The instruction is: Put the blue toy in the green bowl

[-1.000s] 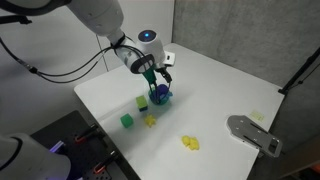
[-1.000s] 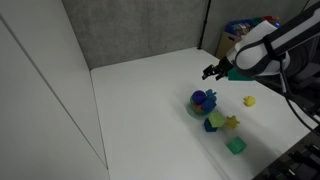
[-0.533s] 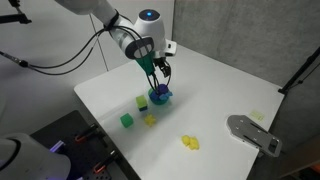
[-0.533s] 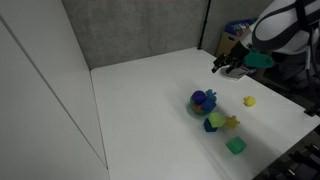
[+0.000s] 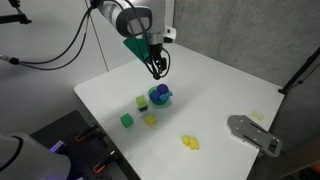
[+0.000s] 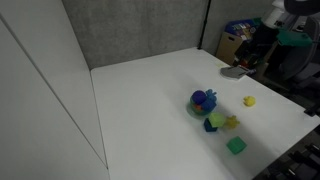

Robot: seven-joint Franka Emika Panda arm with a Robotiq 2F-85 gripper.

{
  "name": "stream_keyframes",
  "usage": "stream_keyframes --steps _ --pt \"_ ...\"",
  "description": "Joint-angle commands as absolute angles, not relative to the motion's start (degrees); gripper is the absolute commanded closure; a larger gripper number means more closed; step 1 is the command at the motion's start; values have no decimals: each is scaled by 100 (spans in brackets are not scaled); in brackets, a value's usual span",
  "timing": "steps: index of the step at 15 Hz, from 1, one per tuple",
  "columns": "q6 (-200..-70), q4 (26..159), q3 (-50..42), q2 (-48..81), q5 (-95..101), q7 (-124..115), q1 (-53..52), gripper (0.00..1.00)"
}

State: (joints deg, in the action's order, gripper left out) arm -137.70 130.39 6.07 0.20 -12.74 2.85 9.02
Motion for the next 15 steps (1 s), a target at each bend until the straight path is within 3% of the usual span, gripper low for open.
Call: stream_keyframes --steps 1,9,15 --pt "-13010 12884 207 -297 -638 193 633 0" --pt "-11408 12140 -1 -402 245 33 441 0" --pt "-11403 12144 -33 -361 174 126 399 0"
